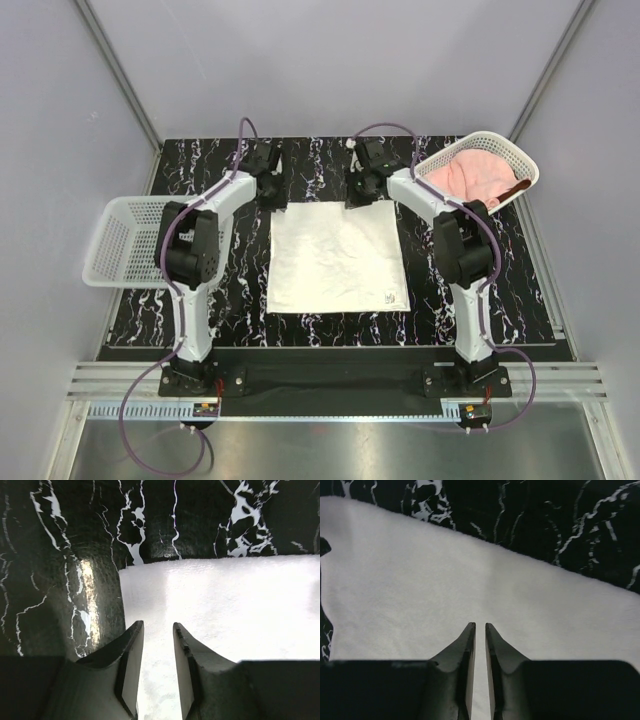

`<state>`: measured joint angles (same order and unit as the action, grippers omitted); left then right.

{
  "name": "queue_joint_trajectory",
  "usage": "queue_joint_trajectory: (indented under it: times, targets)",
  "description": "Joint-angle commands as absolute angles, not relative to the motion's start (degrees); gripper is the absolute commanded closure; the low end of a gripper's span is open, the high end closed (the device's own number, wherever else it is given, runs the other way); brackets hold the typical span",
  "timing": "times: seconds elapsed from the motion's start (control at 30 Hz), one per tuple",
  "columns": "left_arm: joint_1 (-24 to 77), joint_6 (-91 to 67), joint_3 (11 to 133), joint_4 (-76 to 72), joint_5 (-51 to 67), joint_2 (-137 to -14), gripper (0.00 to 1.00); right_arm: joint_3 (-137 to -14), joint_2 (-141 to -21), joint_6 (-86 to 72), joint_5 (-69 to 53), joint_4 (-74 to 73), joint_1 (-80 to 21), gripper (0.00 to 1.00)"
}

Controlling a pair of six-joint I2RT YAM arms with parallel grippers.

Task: Fold and stack the towels
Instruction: Fold the towel

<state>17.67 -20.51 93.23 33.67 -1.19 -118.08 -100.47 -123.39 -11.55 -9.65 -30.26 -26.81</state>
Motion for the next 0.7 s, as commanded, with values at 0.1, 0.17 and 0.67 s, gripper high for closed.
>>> queue_joint_trajectory:
  times: [0.1,0.17,0.67]
  targets:
    - [17.8,-17.8,97.0,32.9,-1.9,-121.3,0.69,-103.6,-123.5,-7.6,-0.4,-34.4,-22.0,0.87]
    - [17.8,-17.7,97.6,32.9,-2.7,-122.5,0.69,-104.1,-124.4,-7.2,-0.4,-34.2,-20.2,0.89]
    - [17.7,-18.8,102.1,35.9,-11.2,-127.9,0.69,-110.9,-135.8,-3.5,12.7,-33.5,-17.0,1.00]
